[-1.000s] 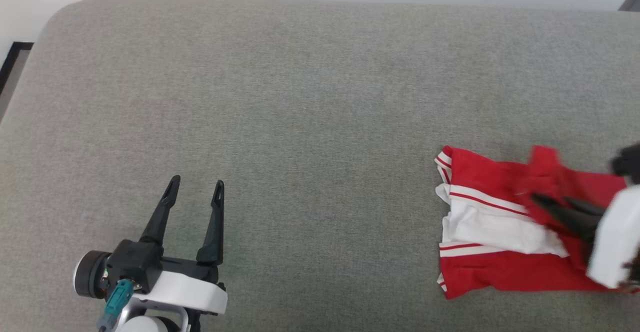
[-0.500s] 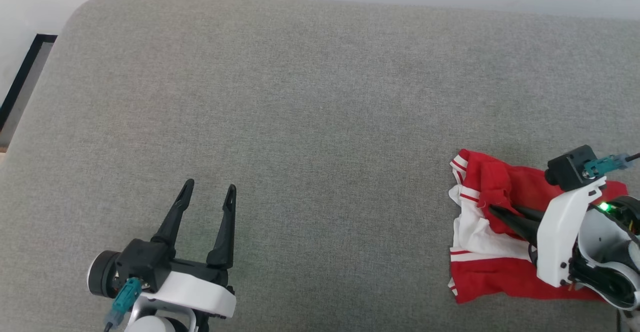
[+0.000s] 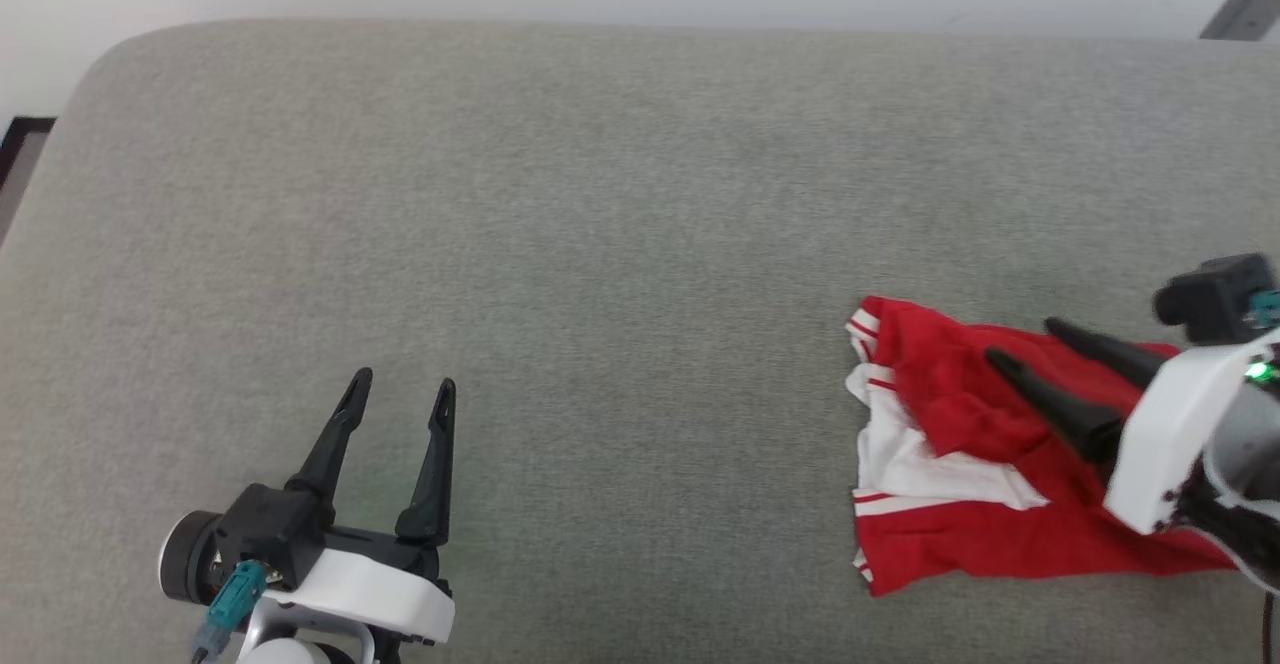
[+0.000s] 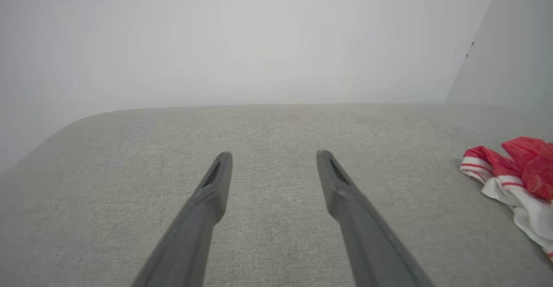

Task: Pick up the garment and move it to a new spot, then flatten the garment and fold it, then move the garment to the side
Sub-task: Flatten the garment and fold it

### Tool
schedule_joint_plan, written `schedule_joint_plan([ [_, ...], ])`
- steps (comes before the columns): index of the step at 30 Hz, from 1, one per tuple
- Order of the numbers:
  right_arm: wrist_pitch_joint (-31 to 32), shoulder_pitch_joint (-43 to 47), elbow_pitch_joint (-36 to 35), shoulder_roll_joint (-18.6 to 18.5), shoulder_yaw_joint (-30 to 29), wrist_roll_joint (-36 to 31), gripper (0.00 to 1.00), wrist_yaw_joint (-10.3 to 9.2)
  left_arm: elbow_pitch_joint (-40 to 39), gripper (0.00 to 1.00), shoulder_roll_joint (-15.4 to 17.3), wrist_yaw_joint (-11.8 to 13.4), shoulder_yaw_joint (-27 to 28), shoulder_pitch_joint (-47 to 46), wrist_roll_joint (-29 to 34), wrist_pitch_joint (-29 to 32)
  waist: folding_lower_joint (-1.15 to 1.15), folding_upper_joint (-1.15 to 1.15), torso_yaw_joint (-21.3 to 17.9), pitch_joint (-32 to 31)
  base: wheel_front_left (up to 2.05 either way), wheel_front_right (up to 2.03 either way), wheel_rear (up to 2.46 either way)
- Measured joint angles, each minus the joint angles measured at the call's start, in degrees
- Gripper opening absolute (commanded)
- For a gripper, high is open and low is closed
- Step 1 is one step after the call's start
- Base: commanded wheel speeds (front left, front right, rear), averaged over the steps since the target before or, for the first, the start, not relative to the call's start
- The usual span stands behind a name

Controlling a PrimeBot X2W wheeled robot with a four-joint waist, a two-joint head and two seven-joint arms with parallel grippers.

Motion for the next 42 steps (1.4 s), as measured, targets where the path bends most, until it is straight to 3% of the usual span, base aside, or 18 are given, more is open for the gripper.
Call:
schedule_joint_plan([
  [6, -7.6, 1.2, 2.8, -2.1, -2.5, 1.7, 1.0, 0.0, 1.3, 1.0, 0.2, 0.0, -0.5, -0.1, -0.9, 0.0, 0.0, 0.0, -2.1, -0.8, 0.0, 0.0, 0.0],
  [14, -26.8, 3.0, 13.6, -3.3, -0.2, -0.1, 1.0, 0.0, 4.9, 1.0, 1.1, 0.0, -1.5, -0.8, -3.0, 0.0, 0.0, 0.0, -3.7, -3.4, 0.0, 0.0, 0.0],
  [17, -31.4, 3.7, 17.8, -2.0, -0.5, -0.9, 1.0, 0.0, 5.6, 1.0, 1.3, 0.0, -0.8, -0.6, -3.7, 0.0, 0.0, 0.0, -3.9, -4.7, 0.0, 0.0, 0.0],
  [21, -32.5, 5.7, 18.9, 1.8, -6.1, -3.7, 1.0, 0.0, 5.6, 1.0, 1.2, 0.0, 0.2, 0.8, -4.1, 0.0, 0.0, 0.0, -3.9, -6.4, 0.0, 0.0, 0.0],
  [29, -32.6, 16.0, 9.7, 10.9, -21.2, -16.4, 1.0, 0.0, 2.7, 1.0, 0.8, 0.0, 2.5, 4.6, -3.9, 0.0, 0.0, 0.0, -3.7, -8.1, 0.0, 0.0, 0.0],
  [34, -32.6, 21.1, 4.7, 13.6, -26.2, -20.4, 1.0, 0.01, -0.2, 1.0, 0.3, 0.0, 3.8, 7.3, -3.3, 0.0, 0.0, 0.0, -3.5, -8.1, 0.0, 0.0, 0.0],
  [42, -32.6, 26.4, -0.1, 14.9, -30.9, -22.5, 1.0, 0.01, -4.8, 1.0, -1.0, 0.0, 5.6, 10.7, -2.4, 0.0, 0.0, 0.0, -3.3, -7.2, 0.0, 0.0, 0.0],
])
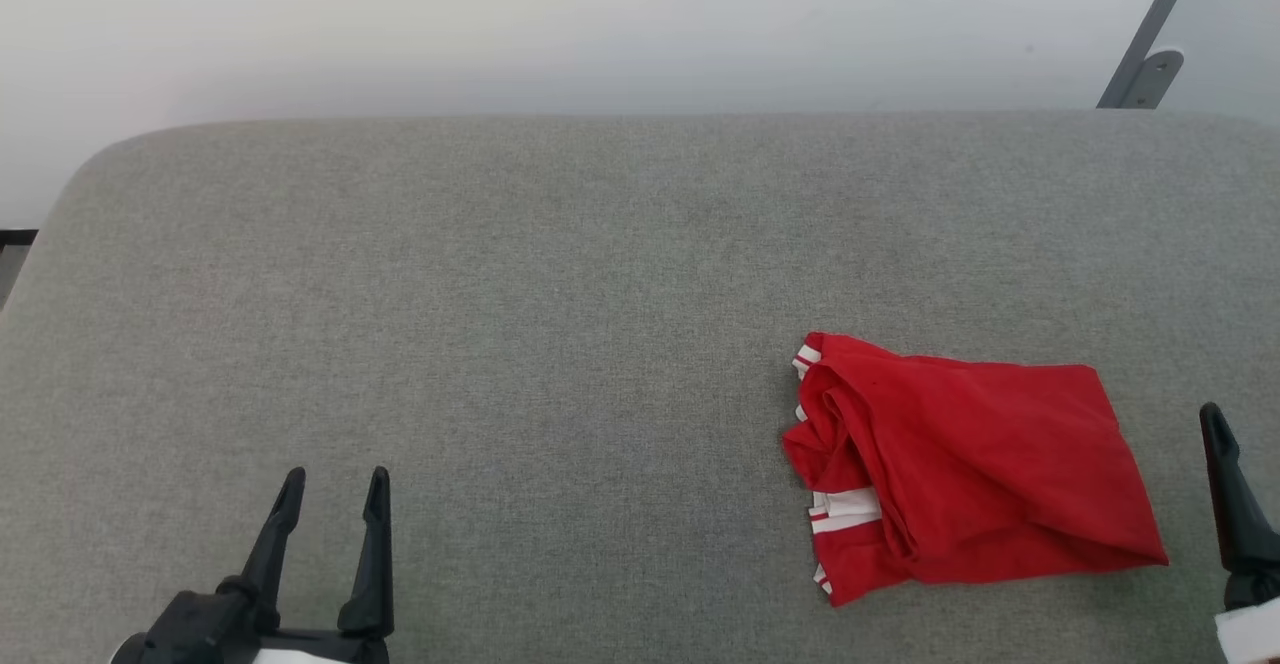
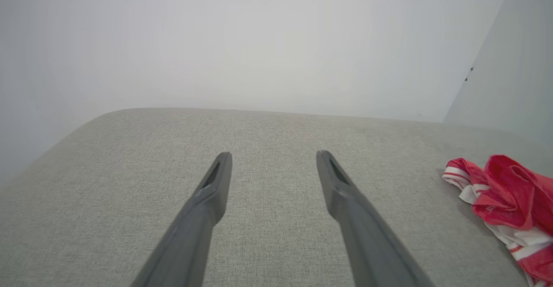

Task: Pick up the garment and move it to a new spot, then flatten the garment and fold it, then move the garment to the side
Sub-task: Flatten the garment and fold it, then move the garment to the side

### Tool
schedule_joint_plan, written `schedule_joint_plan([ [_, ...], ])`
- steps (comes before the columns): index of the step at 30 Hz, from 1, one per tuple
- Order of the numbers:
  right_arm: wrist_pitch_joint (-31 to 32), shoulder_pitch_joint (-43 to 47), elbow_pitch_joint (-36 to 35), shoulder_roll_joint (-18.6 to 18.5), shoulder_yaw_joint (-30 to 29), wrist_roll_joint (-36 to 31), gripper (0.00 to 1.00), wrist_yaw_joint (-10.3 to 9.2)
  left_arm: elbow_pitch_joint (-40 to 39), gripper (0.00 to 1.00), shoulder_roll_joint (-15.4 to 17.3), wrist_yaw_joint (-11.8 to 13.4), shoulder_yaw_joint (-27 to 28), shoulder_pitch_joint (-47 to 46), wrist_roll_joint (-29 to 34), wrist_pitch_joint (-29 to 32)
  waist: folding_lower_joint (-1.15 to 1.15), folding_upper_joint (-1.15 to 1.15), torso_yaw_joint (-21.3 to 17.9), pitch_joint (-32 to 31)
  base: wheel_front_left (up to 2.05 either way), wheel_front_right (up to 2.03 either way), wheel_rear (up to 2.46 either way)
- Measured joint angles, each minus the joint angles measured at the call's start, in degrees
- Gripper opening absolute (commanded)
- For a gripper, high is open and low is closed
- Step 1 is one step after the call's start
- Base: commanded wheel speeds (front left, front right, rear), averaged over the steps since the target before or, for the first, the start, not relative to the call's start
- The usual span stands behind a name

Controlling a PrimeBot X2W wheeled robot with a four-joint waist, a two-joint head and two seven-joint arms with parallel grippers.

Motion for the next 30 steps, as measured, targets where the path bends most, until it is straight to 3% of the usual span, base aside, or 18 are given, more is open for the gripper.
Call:
schedule_joint_plan([
  [9, 0.0, 0.3, -0.4, -0.1, 0.1, 0.0, 1.0, 0.0, -1.1, 1.0, -0.6, 0.0, 0.1, 0.3, 0.5, 0.0, 0.0, 0.0, 0.2, 1.3, 0.0, 0.0, 0.0],
  [13, 1.7, -2.0, 1.3, -2.3, 2.5, 0.0, 1.0, -0.01, -1.4, 1.0, -0.8, 0.0, -0.3, -1.1, 1.1, 0.0, 0.0, 0.0, 0.0, 2.4, 0.0, 0.0, 0.0],
  [20, 18.7, -8.0, 1.9, -11.9, 11.9, 4.4, 1.0, 0.01, -1.2, 1.0, -0.9, 0.0, -1.9, -4.5, 1.1, 0.0, 0.0, 0.0, -0.7, 5.9, 0.0, 0.0, 0.0],
  [24, 28.5, -11.4, 1.1, -17.3, 14.2, 8.9, 1.0, 0.01, -1.2, 1.0, -1.3, 0.0, -2.6, -7.1, 1.4, 0.0, 0.0, 0.0, -0.9, 8.8, 0.0, 0.0, 0.0],
  [30, 41.9, -16.1, 0.2, -22.7, 16.3, 16.5, 1.0, 0.0, -0.9, 1.0, -2.2, 0.0, -4.8, -11.7, 1.6, 0.0, 0.0, 0.0, -0.5, 13.8, 0.0, 0.0, 0.0],
])
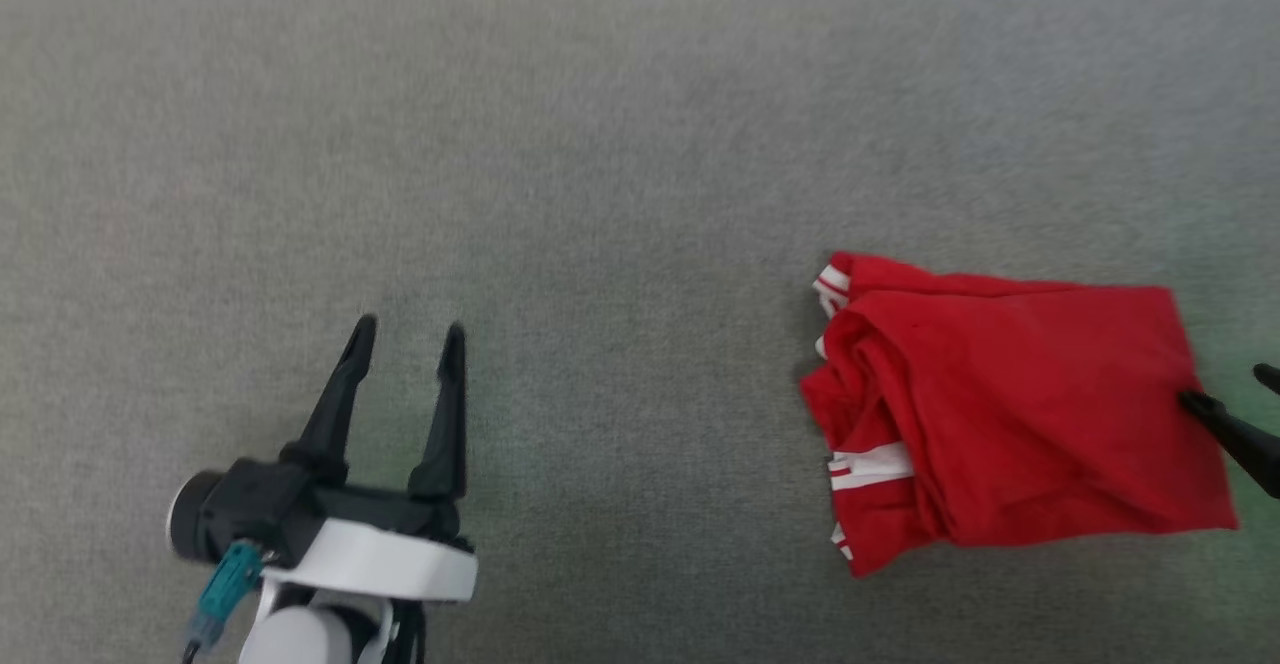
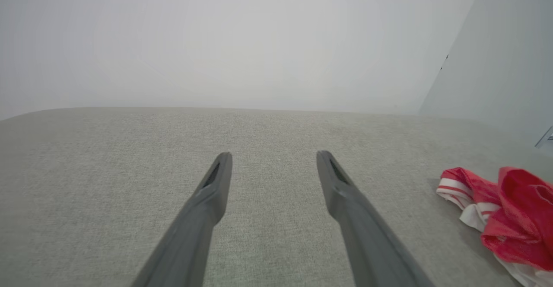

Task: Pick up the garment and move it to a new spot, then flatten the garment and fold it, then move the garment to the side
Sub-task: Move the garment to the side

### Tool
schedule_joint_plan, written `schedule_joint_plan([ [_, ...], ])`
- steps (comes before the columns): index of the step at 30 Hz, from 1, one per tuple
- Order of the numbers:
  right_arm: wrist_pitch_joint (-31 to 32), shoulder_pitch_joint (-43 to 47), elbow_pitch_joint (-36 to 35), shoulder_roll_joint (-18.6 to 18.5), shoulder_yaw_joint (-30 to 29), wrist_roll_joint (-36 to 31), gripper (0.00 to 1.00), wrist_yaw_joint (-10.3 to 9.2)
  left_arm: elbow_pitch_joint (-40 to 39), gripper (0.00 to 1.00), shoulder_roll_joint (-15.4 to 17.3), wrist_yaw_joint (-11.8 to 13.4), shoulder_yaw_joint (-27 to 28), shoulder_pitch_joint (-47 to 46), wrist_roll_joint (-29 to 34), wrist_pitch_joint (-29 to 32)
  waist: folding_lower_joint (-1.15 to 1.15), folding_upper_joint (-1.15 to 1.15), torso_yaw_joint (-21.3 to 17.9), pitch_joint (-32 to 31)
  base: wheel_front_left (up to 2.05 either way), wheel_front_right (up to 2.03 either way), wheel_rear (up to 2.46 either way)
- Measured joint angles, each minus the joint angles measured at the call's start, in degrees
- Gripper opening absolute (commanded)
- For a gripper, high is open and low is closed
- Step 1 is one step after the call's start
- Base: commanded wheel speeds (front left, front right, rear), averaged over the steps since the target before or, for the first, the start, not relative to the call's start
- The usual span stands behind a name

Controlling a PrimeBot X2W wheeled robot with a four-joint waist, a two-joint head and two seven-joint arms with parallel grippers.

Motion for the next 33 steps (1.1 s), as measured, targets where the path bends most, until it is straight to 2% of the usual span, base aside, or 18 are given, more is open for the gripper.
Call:
schedule_joint_plan([
  [5, 6.0, -2.4, -0.6, -1.2, 2.9, 4.3, 1.0, 0.0, 0.5, 1.0, -0.3, 0.0, -1.5, -3.3, 0.2, 0.0, 0.0, 0.0, 1.2, 3.8, 0.0, 0.0, 0.0],
  [10, 8.0, -4.0, -0.1, -2.3, 4.4, 5.6, 1.0, 0.0, 1.2, 1.0, -0.5, 0.0, -2.1, -5.2, 0.3, 0.0, 0.0, 0.0, 2.4, 6.5, 0.0, 0.0, 0.0],
  [11, 8.3, -4.4, 0.0, -2.6, 4.8, 5.7, 0.97, 0.01, 1.4, 1.0, -0.5, 0.0, -2.1, -5.3, 0.3, 0.0, 0.0, 0.0, 2.6, 6.8, 0.0, 0.0, 0.0],
  [12, 8.5, -4.6, -0.1, -2.8, 5.2, 5.8, 0.74, 0.01, 1.7, 1.0, -0.5, 0.0, -2.2, -5.3, 0.3, 0.0, 0.0, 0.0, 2.7, 7.1, 0.0, 0.0, 0.0],
  [13, 8.5, -4.7, 0.0, -2.8, 5.3, 6.0, 0.36, 0.0, 1.9, 1.0, -0.5, 0.0, -2.2, -5.4, 0.4, 0.0, 0.0, 0.0, 2.7, 7.3, 0.0, 0.0, 0.0],
  [14, 8.2, -4.9, 0.1, -2.6, 5.3, 6.4, 0.04, 0.0, 2.1, 1.0, -0.4, 0.0, -2.3, -5.6, 0.4, 0.0, 0.0, 0.0, 2.6, 7.4, 0.0, 0.0, 0.0],
  [15, 7.8, -5.2, 0.3, -2.2, 5.4, 6.8, 0.0, 0.0, 2.3, 1.0, -0.3, 0.0, -2.3, -5.8, 0.5, 0.0, 0.0, 0.0, 2.4, 7.5, 0.0, 0.0, 0.0],
  [17, 5.5, -5.7, 1.6, -0.3, 5.4, 6.8, 0.0, 0.18, 2.6, 1.0, 0.1, 0.0, -2.2, -6.0, 0.7, 0.0, 0.0, 0.0, 1.2, 7.5, 0.0, 0.0, 0.0],
  [23, 0.1, -5.9, 4.5, 2.0, 3.3, 6.6, 0.0, 0.69, 2.7, 1.0, 1.4, 0.0, -2.1, -6.3, 1.0, 0.0, 0.0, 0.0, -1.7, 7.6, 0.0, 0.0, 0.0],
  [33, -9.7, -8.6, 20.2, -3.4, -7.5, 4.2, 0.0, 0.13, 2.2, 1.0, 4.5, 0.0, -6.2, -15.2, 1.2, 0.0, 0.0, 0.0, -6.6, 12.3, 0.0, 0.0, 0.0],
])
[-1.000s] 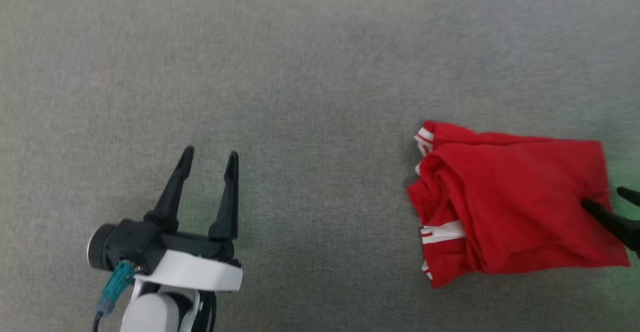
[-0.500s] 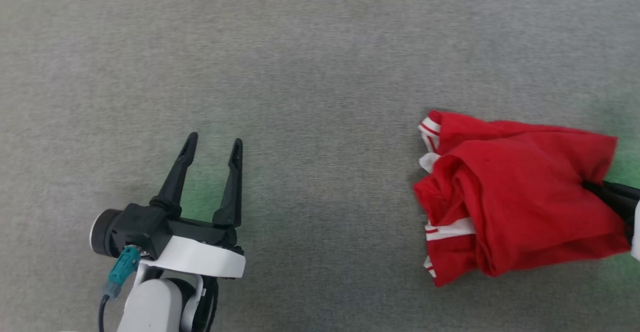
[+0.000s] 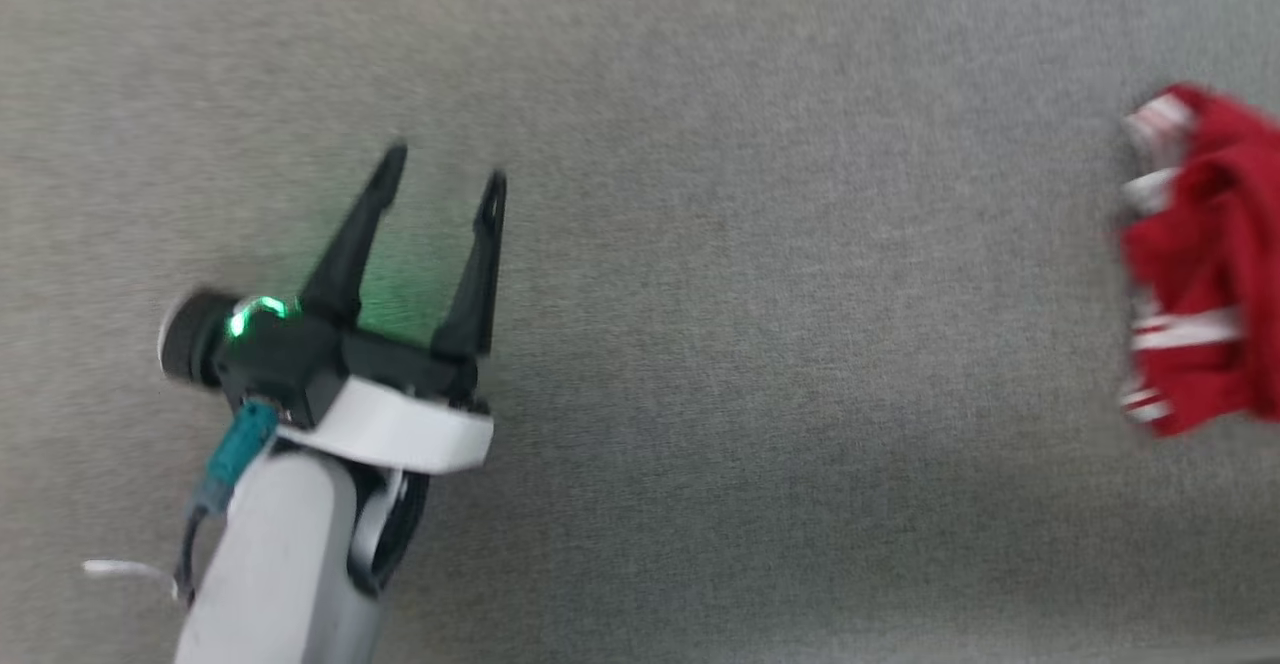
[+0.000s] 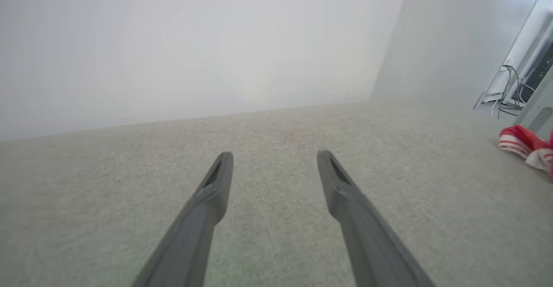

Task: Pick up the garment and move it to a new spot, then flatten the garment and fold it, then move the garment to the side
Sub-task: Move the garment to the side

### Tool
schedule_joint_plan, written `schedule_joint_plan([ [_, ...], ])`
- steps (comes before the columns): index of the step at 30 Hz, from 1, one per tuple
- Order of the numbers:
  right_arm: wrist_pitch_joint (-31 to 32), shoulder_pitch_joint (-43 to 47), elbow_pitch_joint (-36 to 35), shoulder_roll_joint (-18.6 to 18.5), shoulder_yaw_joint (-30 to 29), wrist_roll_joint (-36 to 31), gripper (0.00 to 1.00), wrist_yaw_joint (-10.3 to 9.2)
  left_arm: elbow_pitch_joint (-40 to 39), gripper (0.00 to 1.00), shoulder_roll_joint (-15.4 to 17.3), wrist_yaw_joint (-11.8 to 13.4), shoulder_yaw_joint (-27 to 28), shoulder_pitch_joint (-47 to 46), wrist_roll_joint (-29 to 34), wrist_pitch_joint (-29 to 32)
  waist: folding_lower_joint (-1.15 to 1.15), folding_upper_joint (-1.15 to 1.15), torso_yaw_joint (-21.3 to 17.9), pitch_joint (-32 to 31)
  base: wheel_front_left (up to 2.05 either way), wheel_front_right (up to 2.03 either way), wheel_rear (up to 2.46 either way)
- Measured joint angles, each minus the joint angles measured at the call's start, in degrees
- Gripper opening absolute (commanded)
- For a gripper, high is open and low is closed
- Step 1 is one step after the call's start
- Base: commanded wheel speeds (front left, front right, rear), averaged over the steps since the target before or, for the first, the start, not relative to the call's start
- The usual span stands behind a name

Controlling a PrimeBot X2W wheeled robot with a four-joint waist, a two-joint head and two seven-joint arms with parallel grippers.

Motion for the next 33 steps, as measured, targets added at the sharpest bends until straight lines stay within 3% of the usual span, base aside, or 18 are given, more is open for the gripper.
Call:
schedule_joint_plan([
  [9, -10.9, -12.7, 18.0, 0.0, -5.0, -4.2, 0.0, -0.07, -1.6, 1.0, 2.4, 0.0, -3.6, -9.2, -0.5, 0.0, 0.0, 0.0, -2.0, 6.6, 0.0, 0.0, 0.0],
  [16, -19.5, -23.0, 30.9, 1.6, -5.2, -13.3, 0.0, -0.07, -4.0, 1.0, 3.8, 0.0, -3.3, -10.9, -0.3, 0.0, 0.0, 0.0, -2.4, 9.3, 0.0, 0.0, 0.0],
  [22, -22.9, -30.1, 38.7, 4.5, -4.2, -17.9, 0.0, -0.08, -4.7, 1.0, 4.2, -0.1, -2.9, -10.9, 0.1, -0.1, 0.0, 0.0, -2.5, 10.3, 0.0, 0.0, 0.0],
  [24, -24.1, -31.2, 39.9, 5.5, -3.9, -18.7, 0.37, -0.08, -4.4, 1.0, 4.0, -0.1, -2.9, -10.9, 0.2, -0.1, 0.0, 0.0, -2.6, 10.0, 0.0, 0.0, 0.0],
  [25, -24.7, -31.6, 40.7, 5.8, -3.8, -18.9, 0.37, -0.08, -4.1, 1.0, 3.9, -0.1, -2.8, -10.9, 0.2, -0.1, 0.0, 0.0, -2.6, 9.6, 0.0, 0.0, 0.0],
  [26, -25.3, -31.8, 41.2, 6.0, -3.6, -19.2, 0.64, -0.08, -3.8, 1.0, 3.7, -0.1, -2.7, -10.8, 0.2, -0.1, 0.0, 0.0, -2.6, 9.2, 0.0, 0.0, 0.0],
  [27, -25.9, -31.9, 41.7, 6.1, -3.3, -19.4, 1.0, -0.08, -3.6, 1.0, 3.6, -0.1, -2.6, -10.6, 0.2, -0.1, 0.0, 0.0, -2.6, 8.8, 0.0, 0.0, 0.0],
  [33, -28.5, -31.9, 41.8, 7.4, -1.0, -20.1, 1.0, -0.08, -2.6, 1.0, 2.4, -0.1, -0.9, -7.7, -0.4, -0.1, 0.0, 0.0, -2.6, 5.0, 0.0, 0.0, 0.0],
])
